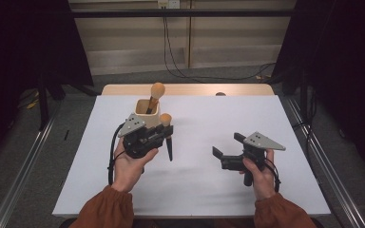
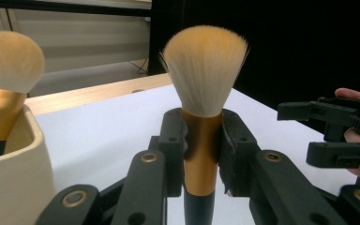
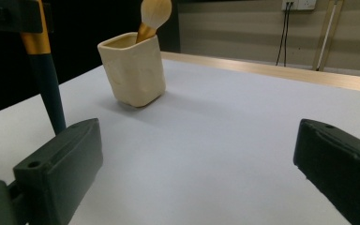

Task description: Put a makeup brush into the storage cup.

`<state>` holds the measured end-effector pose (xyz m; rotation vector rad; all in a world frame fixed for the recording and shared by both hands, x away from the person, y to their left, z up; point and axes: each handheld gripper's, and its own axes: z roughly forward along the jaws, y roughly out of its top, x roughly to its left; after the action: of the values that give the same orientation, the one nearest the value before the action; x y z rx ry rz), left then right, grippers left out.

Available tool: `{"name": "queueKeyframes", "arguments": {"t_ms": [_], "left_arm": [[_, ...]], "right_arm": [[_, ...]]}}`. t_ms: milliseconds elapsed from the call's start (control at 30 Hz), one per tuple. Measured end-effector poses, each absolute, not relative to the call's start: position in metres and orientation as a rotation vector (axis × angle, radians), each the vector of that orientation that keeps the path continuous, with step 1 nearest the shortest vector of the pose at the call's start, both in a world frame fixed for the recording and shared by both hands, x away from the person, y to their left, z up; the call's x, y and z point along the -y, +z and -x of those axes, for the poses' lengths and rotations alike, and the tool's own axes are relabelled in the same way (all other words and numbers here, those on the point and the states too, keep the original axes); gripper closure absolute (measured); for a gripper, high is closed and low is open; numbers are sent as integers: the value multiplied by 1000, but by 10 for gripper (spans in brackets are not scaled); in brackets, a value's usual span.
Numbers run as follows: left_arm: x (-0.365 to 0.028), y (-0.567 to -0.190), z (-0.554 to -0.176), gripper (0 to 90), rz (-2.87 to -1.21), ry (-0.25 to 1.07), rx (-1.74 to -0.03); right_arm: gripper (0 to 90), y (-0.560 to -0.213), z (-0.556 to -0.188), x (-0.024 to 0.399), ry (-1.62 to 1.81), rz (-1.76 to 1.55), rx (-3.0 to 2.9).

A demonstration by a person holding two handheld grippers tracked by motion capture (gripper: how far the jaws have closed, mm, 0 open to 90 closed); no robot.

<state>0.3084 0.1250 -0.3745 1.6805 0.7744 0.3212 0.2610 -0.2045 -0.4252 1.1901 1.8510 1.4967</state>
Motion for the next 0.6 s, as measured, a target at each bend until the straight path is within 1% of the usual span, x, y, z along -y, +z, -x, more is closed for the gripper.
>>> {"name": "queueKeyframes", "arguments": {"t_ms": [133,600], "left_arm": [[-130,-373,-310,735,-1674,306,-787],[-151,-364,-316,735,-1669,365,-804]], "right_arm": [[12,-426,-258,212,1489,-1204,-1842],[2,-437,-237,254,1411,-1165,-1812]]}}
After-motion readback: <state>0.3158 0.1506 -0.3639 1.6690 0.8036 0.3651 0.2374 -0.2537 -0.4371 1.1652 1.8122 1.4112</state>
